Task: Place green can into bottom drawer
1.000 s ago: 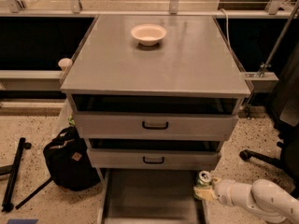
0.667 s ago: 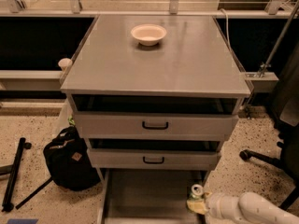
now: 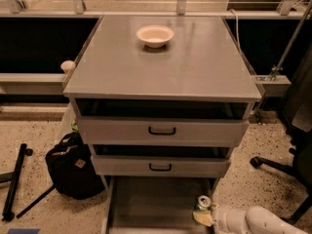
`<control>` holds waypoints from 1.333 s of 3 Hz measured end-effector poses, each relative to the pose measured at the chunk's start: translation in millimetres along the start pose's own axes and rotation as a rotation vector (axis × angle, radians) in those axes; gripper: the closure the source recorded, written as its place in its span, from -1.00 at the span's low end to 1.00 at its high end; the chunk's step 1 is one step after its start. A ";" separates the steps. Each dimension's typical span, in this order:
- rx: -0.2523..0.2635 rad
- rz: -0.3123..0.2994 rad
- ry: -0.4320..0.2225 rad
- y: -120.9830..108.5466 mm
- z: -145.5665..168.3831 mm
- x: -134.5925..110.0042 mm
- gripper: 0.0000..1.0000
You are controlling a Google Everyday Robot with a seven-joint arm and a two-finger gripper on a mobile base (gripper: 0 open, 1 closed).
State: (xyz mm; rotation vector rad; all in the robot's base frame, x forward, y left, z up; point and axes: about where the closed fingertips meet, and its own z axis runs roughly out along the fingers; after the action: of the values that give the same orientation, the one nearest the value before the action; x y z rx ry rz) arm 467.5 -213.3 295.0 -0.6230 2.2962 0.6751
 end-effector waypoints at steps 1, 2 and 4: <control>0.010 -0.001 -0.062 -7.0 42.2 -11.3 1.00; 0.016 0.006 -0.104 -11.1 70.8 -16.8 1.00; 0.038 0.057 -0.137 -11.1 117.0 10.6 1.00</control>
Offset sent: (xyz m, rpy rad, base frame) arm 0.0732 0.0533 -0.0558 0.0775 -0.1153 -0.0744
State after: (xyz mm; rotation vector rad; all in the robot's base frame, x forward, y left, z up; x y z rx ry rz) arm 519.8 -153.1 208.1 -0.4802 2.2013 0.6778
